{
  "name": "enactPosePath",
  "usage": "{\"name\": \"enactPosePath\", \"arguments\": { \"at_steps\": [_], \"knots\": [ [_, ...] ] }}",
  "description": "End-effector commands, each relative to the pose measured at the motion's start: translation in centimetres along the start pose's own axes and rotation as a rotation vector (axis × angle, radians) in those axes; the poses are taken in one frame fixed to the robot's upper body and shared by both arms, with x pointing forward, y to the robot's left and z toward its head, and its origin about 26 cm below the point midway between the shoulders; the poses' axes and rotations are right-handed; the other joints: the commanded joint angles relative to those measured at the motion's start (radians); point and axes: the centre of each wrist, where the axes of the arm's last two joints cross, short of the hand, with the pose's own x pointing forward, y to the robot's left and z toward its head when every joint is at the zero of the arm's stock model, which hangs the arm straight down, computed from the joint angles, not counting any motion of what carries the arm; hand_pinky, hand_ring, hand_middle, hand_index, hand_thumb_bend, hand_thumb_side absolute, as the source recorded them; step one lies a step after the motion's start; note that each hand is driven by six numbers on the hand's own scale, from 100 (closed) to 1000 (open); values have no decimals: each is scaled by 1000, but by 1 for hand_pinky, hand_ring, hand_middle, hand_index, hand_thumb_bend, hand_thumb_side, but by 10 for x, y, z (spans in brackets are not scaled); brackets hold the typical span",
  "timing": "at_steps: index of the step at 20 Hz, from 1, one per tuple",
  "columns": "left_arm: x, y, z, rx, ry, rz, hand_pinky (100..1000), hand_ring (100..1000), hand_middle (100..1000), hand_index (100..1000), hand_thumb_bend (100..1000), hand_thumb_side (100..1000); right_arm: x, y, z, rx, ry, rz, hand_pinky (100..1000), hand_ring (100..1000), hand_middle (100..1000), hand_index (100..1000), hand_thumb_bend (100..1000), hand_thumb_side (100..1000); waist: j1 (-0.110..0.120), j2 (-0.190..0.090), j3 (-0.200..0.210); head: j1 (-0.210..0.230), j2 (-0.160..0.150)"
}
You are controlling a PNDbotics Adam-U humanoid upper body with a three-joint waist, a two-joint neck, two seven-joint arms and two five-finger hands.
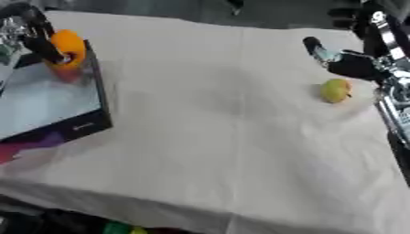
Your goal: Pick up the objects with one hand, pass them to the other hand, and then place them into the box on the other side of the table.
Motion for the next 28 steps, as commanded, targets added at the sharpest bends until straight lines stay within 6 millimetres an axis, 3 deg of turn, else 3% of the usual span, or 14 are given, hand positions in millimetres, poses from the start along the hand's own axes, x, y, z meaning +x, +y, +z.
{"name": "enactPosePath", "arguments": {
  "at_steps": [1,4,6,7,9,11,14,15,17,18,20,21,27,28],
  "knots": [
    [-14,23,1,58,37,-15,748,560,396,496,403,100,12,-15,-8,-25,-47,25,830,830,918,940,389,162,-13,0,-1,7,-14],
    [-19,22,0,58,58,-16,758,578,414,517,408,100,13,-16,-9,-30,-51,26,830,830,918,940,398,158,-14,2,-2,10,-15],
    [-21,20,-1,53,61,-25,829,694,581,728,490,100,14,-17,-9,-31,-53,27,830,830,918,940,397,159,-15,3,-2,11,-15],
    [-21,19,-1,48,54,-42,866,754,670,792,558,164,14,-17,-9,-32,-54,27,830,830,918,940,397,159,-15,4,-3,12,-15],
    [-22,21,-1,67,46,-95,894,796,728,840,796,510,15,-17,-9,-33,-56,26,830,830,918,941,393,161,-15,3,-6,13,-12],
    [-24,25,0,108,59,-141,901,808,741,853,904,555,15,-18,-9,-35,-58,24,829,830,918,941,390,163,-14,2,-8,14,-6],
    [-27,28,0,132,74,-177,896,802,739,854,910,558,16,-18,-10,-38,-61,23,829,830,918,940,391,162,-13,-1,-10,6,-1],
    [-28,29,1,139,78,-177,893,796,734,848,876,536,17,-19,-10,-39,-62,23,829,830,919,941,393,161,-13,-2,-10,3,1],
    [-27,31,3,162,79,-159,884,785,739,832,717,513,18,-20,-10,-41,-65,24,830,830,919,941,395,158,-13,-4,-11,-3,3],
    [-26,33,6,184,76,-135,876,778,754,826,549,499,18,-20,-10,-42,-68,24,830,830,919,941,398,156,-12,-6,-11,-6,3],
    [-19,38,13,247,49,-62,872,764,752,785,362,482,20,-22,-10,-46,-74,25,829,830,918,939,400,149,-11,-9,-14,-13,0],
    [-14,40,19,282,16,-15,872,767,748,767,316,470,21,-22,-11,-48,-72,25,828,828,916,936,389,143,-10,-9,-15,-18,-1],
    [-10,34,26,343,-41,112,872,767,748,767,316,470,24,-23,-12,-51,-65,27,828,828,916,936,389,143,-8,-9,-18,-22,-4],
    [-8,36,27,353,-54,129,829,732,689,760,100,716,23,-24,-11,-55,-57,26,813,809,891,910,412,122,-6,-8,-24,-36,-8]
  ]
}}
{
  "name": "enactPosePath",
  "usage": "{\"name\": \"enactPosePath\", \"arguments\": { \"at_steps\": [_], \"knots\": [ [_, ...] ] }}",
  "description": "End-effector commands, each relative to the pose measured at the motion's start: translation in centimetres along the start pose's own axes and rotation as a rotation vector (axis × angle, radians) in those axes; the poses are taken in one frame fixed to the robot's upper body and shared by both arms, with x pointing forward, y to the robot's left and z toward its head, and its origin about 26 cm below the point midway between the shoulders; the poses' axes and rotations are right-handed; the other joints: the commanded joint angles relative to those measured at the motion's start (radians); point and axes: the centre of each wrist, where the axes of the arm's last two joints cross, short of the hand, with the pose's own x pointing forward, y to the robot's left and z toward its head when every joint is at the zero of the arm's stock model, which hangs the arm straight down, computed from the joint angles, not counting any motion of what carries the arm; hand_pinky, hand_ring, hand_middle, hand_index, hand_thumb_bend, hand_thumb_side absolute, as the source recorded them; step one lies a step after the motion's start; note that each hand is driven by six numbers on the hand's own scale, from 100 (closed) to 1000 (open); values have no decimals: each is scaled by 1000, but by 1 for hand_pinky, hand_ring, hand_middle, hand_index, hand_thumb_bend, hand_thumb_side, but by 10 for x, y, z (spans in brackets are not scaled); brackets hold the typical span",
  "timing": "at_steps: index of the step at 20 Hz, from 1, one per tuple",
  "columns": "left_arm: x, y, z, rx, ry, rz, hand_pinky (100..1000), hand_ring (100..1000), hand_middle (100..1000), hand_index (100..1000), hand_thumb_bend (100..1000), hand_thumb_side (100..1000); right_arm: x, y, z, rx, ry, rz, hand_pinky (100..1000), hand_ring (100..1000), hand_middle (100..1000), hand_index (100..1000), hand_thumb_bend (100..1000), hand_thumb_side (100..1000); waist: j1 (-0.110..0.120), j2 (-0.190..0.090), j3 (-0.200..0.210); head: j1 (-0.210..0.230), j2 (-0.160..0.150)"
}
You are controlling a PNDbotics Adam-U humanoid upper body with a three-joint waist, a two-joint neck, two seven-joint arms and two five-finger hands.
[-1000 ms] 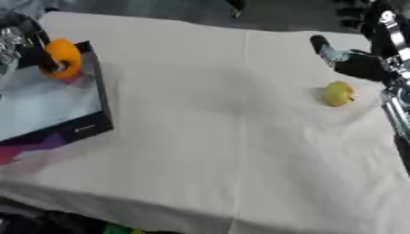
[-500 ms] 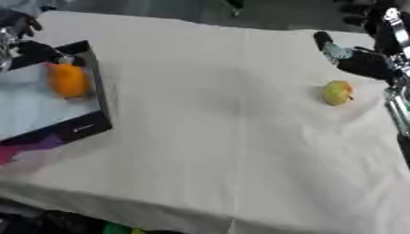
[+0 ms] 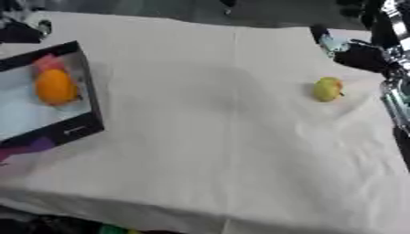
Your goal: Pick up the objects with one hand, pass them to the other hand, and then place them into the box on the other side of the table.
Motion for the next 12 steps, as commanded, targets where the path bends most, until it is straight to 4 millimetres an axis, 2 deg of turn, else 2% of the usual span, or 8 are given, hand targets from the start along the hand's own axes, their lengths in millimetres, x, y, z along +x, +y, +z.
{"name": "enactPosePath", "arguments": {
  "at_steps": [1,2,3,7,9,12],
  "knots": [
    [11,23,2,84,-54,71,829,732,690,761,100,735,9,-13,-6,-22,-22,23,812,809,890,908,413,122,0,-11,-16,-28,-14],
    [20,27,5,107,-94,122,828,733,691,761,100,816,9,-14,-7,-28,-17,24,812,807,885,899,414,121,2,-8,-18,-41,-19],
    [26,27,9,119,-133,167,825,730,687,780,128,846,10,-15,-8,-34,-13,24,809,801,870,885,425,117,3,-5,-19,-55,-24],
    [42,9,33,130,-268,330,823,724,673,783,190,871,10,-20,-12,-48,7,34,805,794,859,874,449,102,9,4,-17,-91,-48],
    [45,2,45,137,-322,389,824,726,679,788,256,914,9,-22,-12,-31,16,38,804,788,852,863,554,100,13,10,-16,-98,-64],
    [46,-9,55,139,-357,463,824,727,688,791,290,927,8,-26,-12,4,40,25,801,784,851,854,544,100,17,16,-18,-109,-77]
  ]
}}
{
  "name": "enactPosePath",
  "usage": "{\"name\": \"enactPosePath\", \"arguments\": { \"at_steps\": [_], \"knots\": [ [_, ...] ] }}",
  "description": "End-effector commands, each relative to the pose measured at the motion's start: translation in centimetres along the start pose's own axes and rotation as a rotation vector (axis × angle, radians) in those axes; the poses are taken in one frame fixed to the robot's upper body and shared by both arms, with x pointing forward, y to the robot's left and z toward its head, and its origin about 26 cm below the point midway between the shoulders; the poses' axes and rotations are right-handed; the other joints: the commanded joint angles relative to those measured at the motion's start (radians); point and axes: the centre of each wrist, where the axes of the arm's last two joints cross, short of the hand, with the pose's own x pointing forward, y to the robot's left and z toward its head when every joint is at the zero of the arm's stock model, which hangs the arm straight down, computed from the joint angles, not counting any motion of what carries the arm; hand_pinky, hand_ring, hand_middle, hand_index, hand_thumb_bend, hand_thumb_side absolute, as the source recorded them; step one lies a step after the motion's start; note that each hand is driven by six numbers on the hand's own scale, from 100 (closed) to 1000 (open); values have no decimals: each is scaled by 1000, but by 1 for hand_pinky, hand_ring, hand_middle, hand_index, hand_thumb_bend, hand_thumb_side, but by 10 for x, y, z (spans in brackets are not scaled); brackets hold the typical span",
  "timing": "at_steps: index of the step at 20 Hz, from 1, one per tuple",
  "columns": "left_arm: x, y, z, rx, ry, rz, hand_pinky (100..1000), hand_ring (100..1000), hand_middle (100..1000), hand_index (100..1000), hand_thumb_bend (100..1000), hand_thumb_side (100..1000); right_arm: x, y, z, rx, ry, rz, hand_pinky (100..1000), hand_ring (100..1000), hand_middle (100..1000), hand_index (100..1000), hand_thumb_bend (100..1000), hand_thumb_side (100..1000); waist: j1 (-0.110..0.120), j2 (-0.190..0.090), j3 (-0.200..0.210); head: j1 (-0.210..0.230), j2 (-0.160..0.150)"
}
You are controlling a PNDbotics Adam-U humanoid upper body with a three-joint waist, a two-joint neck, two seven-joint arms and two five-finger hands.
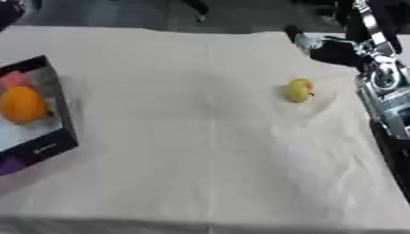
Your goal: Pick up the objects with one hand, pass them to the other hand, and then place them into the box on the other side of the table.
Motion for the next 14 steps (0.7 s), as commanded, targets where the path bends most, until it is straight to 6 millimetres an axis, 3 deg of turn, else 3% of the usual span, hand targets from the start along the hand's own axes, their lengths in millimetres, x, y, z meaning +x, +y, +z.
{"name": "enactPosePath", "arguments": {
  "at_steps": [1,5,8,14],
  "knots": [
    [9,4,6,50,-64,80,823,728,690,792,302,934,6,-17,-6,19,0,9,801,784,852,855,539,100,17,1,-2,-13,-23],
    [6,-12,11,55,-73,175,819,731,704,798,283,923,6,-26,-9,60,32,9,803,785,853,854,541,100,17,5,-7,-22,-22],
    [6,-23,16,67,-93,254,825,754,729,805,211,896,4,-30,-12,122,66,57,809,793,859,856,574,100,20,6,-7,-27,-18],
    [5,-43,24,100,-124,412,824,763,735,801,185,852,-8,-39,-21,240,167,191,815,795,863,830,522,100,28,6,-5,-39,-7]
  ]
}}
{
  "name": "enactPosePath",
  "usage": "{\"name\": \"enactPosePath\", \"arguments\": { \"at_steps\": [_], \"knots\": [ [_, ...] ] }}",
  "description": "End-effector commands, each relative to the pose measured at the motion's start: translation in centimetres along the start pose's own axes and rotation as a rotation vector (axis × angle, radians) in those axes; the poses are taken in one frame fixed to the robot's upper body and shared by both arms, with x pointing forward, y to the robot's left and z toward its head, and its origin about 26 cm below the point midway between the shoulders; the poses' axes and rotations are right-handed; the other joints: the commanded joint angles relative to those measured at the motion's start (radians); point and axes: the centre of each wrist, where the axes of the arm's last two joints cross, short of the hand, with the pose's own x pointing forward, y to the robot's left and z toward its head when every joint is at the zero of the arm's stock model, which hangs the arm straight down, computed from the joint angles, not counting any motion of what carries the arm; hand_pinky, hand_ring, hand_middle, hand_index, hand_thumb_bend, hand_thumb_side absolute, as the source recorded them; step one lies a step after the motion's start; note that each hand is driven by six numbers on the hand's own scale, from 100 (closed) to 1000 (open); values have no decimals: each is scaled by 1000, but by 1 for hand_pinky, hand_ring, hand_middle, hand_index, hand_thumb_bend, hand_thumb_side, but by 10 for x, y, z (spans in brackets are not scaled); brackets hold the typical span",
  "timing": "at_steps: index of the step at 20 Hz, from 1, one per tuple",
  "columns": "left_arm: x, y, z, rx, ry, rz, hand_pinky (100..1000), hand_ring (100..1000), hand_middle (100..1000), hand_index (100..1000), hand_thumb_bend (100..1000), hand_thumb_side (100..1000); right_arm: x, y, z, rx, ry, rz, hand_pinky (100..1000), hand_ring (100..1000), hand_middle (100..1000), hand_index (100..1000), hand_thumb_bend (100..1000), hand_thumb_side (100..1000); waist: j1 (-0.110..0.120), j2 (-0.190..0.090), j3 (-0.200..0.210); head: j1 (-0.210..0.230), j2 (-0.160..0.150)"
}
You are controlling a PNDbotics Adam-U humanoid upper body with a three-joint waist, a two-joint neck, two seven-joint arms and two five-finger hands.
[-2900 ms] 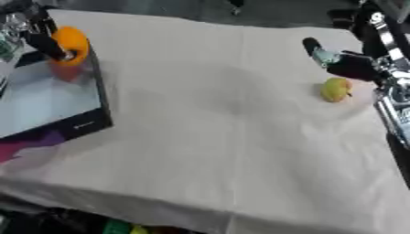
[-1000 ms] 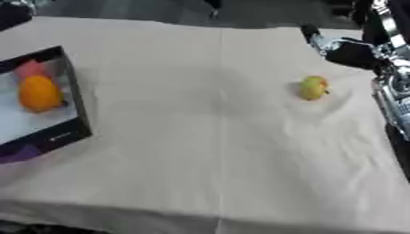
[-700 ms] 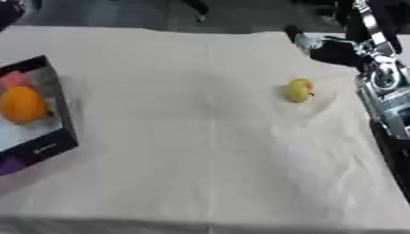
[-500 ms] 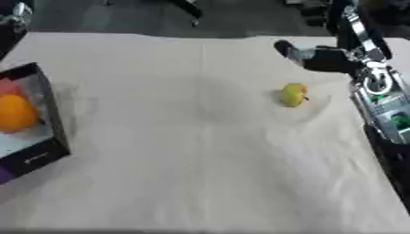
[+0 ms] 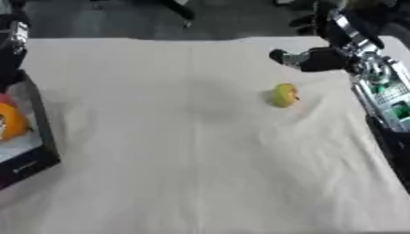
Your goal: Pick up the objects with one hand, pass them to the other hand, and then place them into the box on the other side of the table.
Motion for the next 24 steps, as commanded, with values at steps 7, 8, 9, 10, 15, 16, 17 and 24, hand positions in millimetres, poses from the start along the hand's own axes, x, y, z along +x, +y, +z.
{"name": "enactPosePath", "arguments": {
  "at_steps": [7,8,9,10,15,16,17,24],
  "knots": [
    [-10,-12,7,61,-15,170,823,761,732,796,172,843,-16,-35,-16,138,125,224,831,802,802,814,496,100,25,-5,9,-29,14],
    [-11,-13,8,61,-12,186,823,760,731,795,170,842,-19,-35,-18,164,137,245,834,806,802,812,495,100,26,-6,12,-34,16],
    [-11,-13,8,59,-10,201,823,760,731,794,169,841,-22,-35,-20,188,148,263,839,810,801,811,511,100,27,-6,13,-39,20],
    [-11,-13,8,57,-8,216,823,760,731,793,166,841,-25,-35,-22,212,158,280,839,811,803,811,490,100,28,-7,15,-45,24],
    [-12,-9,8,54,1,288,824,760,730,793,161,836,-39,-39,-25,297,218,328,840,806,781,753,451,100,33,-6,23,-71,27],
    [-12,-8,8,54,4,302,824,760,730,793,161,836,-40,-40,-25,312,227,337,840,806,779,752,448,100,34,-5,23,-74,26],
    [-12,-8,8,54,7,313,823,760,729,793,159,837,-42,-41,-26,327,234,347,841,805,775,754,444,100,34,-5,24,-75,24],
    [-11,-8,8,51,9,335,824,760,727,792,157,832,-54,-35,-25,406,282,430,845,809,775,769,422,100,33,-1,30,-67,20]
  ]
}}
